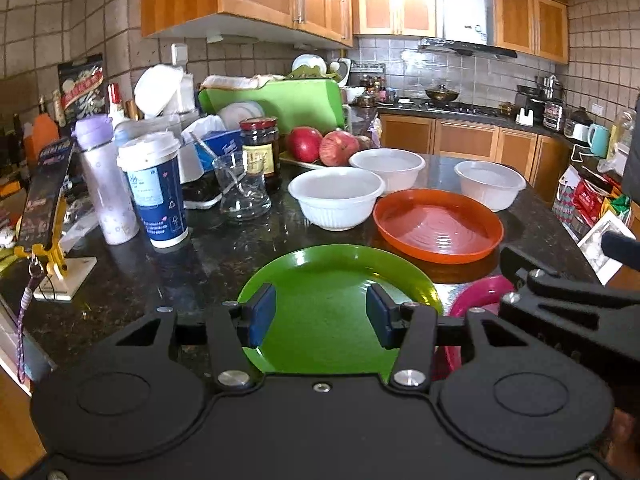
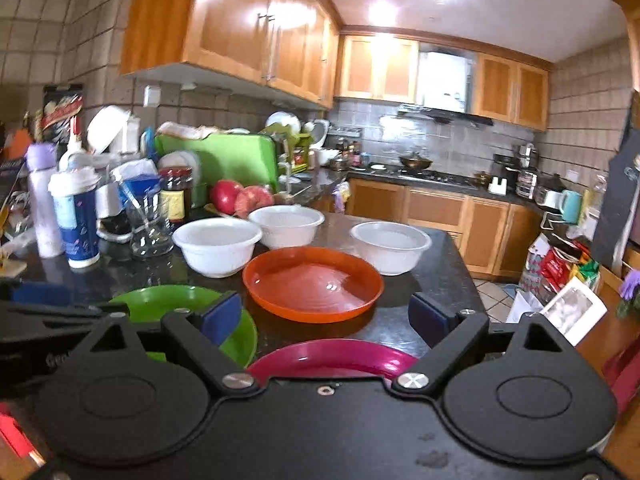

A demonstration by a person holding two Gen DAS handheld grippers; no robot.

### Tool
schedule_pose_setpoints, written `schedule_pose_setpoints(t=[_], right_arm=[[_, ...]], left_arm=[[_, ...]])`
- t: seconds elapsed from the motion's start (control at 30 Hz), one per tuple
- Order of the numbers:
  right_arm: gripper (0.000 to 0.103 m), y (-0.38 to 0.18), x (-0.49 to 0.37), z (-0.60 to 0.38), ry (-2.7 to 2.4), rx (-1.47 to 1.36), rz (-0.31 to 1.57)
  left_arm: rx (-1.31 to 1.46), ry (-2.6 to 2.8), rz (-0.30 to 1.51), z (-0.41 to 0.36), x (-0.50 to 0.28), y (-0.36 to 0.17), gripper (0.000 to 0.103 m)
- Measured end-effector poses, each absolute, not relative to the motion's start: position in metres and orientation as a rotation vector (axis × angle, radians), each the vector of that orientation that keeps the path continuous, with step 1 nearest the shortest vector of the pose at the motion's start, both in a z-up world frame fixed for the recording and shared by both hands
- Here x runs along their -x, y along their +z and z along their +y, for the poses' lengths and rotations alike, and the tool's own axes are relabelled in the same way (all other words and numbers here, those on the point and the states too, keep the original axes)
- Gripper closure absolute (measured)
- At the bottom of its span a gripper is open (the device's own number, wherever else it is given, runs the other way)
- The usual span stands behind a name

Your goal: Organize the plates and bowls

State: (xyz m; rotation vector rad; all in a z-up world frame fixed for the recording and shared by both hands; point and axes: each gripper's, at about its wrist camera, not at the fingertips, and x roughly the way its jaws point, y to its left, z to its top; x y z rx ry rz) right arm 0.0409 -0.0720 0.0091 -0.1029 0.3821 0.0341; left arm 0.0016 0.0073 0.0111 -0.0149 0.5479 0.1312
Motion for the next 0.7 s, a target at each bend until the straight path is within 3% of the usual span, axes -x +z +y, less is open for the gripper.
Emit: schedule_pose_setpoints(t=[0.43, 0.57, 0.67, 0.7], right_arm=[[0.009, 0.005, -0.080, -0.062, 0.235, -0.138, 0.621], [0.013, -0.001, -0.095, -0.057, 0.276, -0.169, 0.666], [0.026, -0.004, -0.105, -0.054, 0.271, -0.149, 0.691], [0.026, -0.005, -0.108, -0.054, 0.267, -0.148, 0.706]], left_arm=[[0.032, 0.174, 0.598, 0.067, -0.029, 0.003, 0.047], [0.028, 0.141, 0.625, 0.087, -0.038, 0.003, 0.047], [0.009, 0.126, 0.631, 0.096, -0.044, 0.003, 0.047], [0.002, 0.117, 0.634, 0.098, -0.046, 0.002, 0.047]])
